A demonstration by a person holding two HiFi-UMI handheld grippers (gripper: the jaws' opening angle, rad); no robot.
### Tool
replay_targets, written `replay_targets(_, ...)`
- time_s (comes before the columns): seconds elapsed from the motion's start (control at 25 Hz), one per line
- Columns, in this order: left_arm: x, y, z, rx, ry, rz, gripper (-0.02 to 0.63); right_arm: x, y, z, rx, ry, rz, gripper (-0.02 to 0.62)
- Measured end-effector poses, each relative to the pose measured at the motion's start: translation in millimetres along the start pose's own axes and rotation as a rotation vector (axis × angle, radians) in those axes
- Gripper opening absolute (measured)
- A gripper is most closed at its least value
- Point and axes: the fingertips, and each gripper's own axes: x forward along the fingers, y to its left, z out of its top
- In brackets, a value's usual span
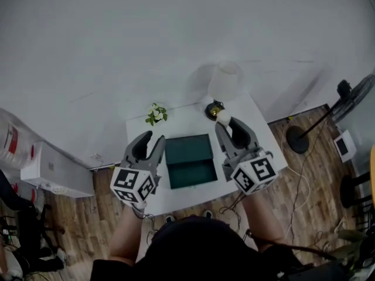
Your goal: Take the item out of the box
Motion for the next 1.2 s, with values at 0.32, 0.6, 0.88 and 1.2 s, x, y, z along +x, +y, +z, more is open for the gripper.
replay_targets(0.32, -3, 6, -1, -0.005, 0.011, 0.008, 0.161, 3, 2, -1, 0.01, -0.001, -0.001, 0.138)
replay_targets(0.6, -1, 10, 2, -0.006, 0.004, 0.01, 0.16, 6, -1, -5, 0.017, 0.002, -0.002, 0.138)
replay_targets(0.88, -3, 9, 0, -0.009, 0.012, 0.004, 0.16, 4, 0, -6, 0.025, 0.007, -0.004, 0.138)
replay_targets(1.2, -3, 15, 3, -0.005, 0.003, 0.019, 0.16, 6, -2, -4, 0.023, 0.001, 0.005, 0.138)
